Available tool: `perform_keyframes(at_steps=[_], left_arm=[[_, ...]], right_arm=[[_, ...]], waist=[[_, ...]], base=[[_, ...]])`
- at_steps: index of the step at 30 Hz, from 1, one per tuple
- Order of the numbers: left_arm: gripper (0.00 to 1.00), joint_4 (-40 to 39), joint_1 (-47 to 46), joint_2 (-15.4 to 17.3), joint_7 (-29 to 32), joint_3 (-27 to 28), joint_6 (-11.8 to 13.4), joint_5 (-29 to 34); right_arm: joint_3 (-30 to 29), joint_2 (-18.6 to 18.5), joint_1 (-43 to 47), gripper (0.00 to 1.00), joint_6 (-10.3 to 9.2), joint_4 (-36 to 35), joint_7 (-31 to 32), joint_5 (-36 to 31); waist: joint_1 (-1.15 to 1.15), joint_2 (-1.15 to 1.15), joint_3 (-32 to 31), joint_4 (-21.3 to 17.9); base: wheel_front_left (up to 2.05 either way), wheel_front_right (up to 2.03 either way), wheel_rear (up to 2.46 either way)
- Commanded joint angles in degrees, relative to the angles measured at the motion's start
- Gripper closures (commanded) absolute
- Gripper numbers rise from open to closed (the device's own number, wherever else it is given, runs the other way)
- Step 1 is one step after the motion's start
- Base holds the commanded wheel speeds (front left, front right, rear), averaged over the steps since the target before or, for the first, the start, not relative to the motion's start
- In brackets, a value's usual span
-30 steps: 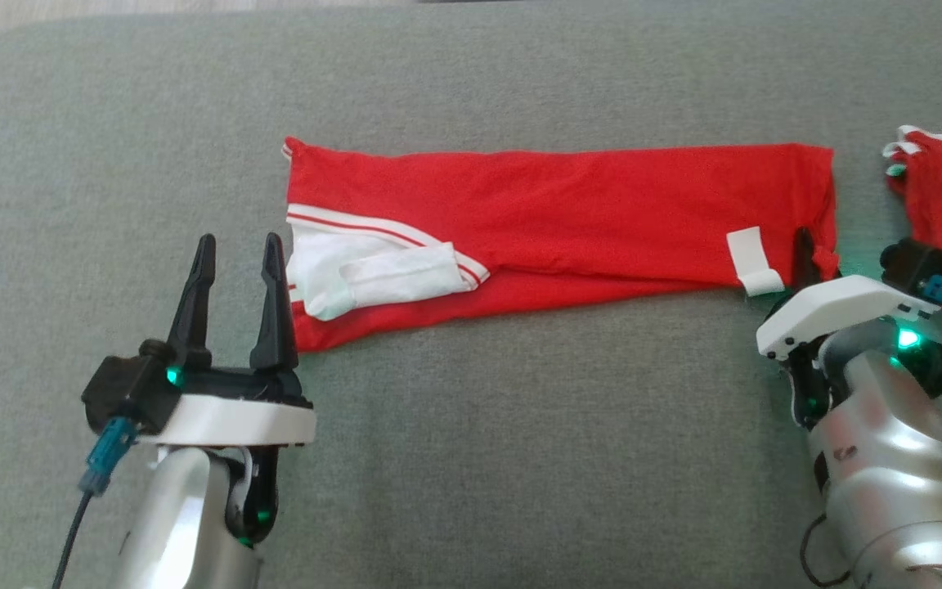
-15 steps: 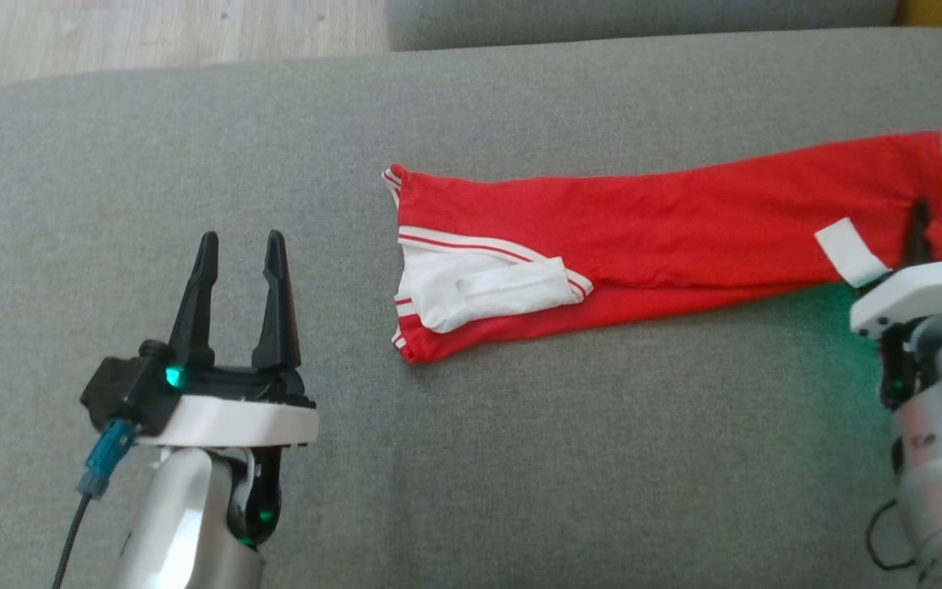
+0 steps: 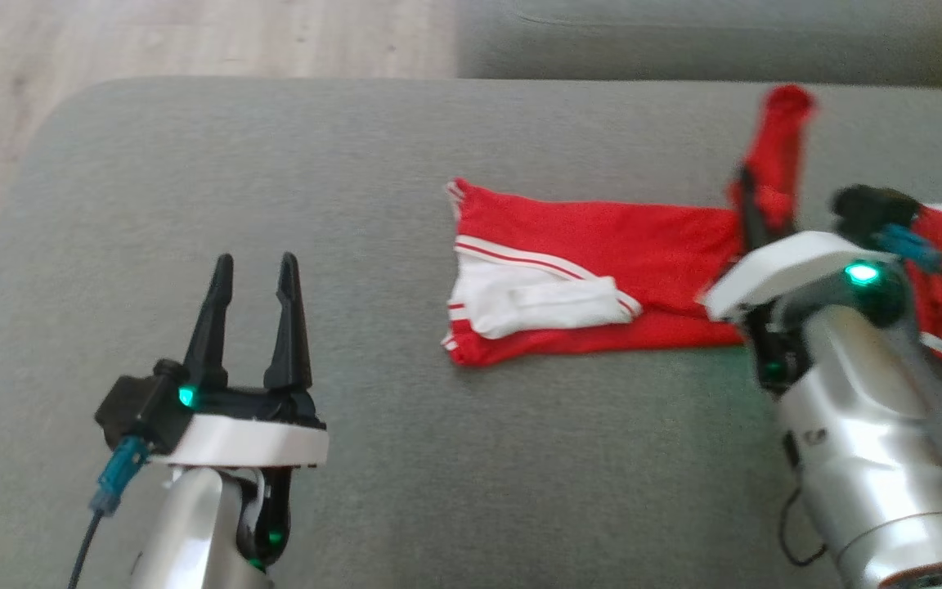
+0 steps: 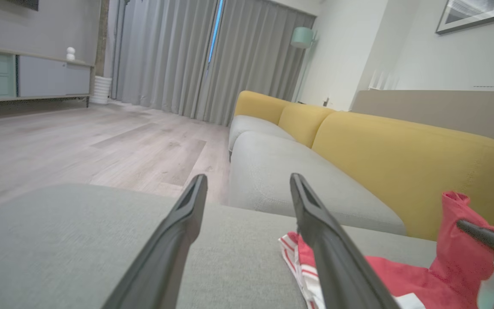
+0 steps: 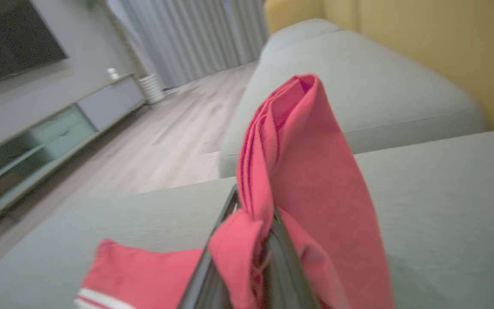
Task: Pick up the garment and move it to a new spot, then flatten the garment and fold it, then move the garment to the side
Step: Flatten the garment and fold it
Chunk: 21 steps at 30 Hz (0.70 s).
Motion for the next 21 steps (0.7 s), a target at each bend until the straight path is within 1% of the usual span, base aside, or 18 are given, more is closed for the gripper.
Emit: perform_keyframes(at_steps=[1,2,3,6,8,14,18,21], left_arm=[[0.00,-1.6,-0.7,0.4,-0.3,1.6,0.1,-0.2],[0.00,-1.6,-0.6,0.4,-0.3,1.5,0.2,-0.3],[0.00,-1.6,-0.6,0.4,-0.3,1.5,0.2,-0.3],[0.00,-1.5,-0.4,0.4,-0.3,1.0,0.2,-0.4],[0.00,-1.4,-0.4,0.4,-0.3,0.7,0.3,-0.4],[0.00,-1.1,-0.5,0.4,-0.3,-0.1,0.3,-0.6],[0.00,-0.9,-0.4,0.4,-0.3,-0.5,0.3,-0.8],[0.00,-0.8,-0.3,0.4,-0.3,-0.7,0.3,-0.8]], right_arm=[[6.4,1.1,-0.6,1.00,0.12,-3.7,0.7,4.3],[8.8,1.1,-0.3,1.00,0.12,-4.4,1.0,6.0],[8.8,1.1,-0.3,1.00,0.12,-4.4,1.0,6.0],[14.7,1.1,0.4,1.00,0.12,-5.7,1.8,10.3],[17.6,1.1,0.5,1.00,0.12,-5.5,2.1,12.7],[23.7,1.1,0.4,1.00,0.12,-2.5,1.7,18.7],[27.3,1.1,0.4,1.00,0.12,0.0,1.0,21.9],[30.4,1.1,0.6,1.00,0.12,1.6,0.8,24.1]], waist=[[0.00,0.00,-1.2,2.8],[0.00,0.00,-1.3,3.5],[0.00,0.00,-1.3,3.5],[0.00,0.00,-1.5,6.0],[0.00,0.00,-1.5,7.7],[0.00,0.00,-0.9,12.0],[0.00,0.00,-0.5,13.8],[0.00,0.00,-0.3,14.4]], base=[[0.00,0.00,0.00],[0.00,0.00,0.00],[0.00,0.00,0.00],[0.00,0.00,0.00],[0.00,0.00,0.00],[0.00,0.00,0.00],[0.00,0.00,0.00],[0.00,0.00,0.00]])
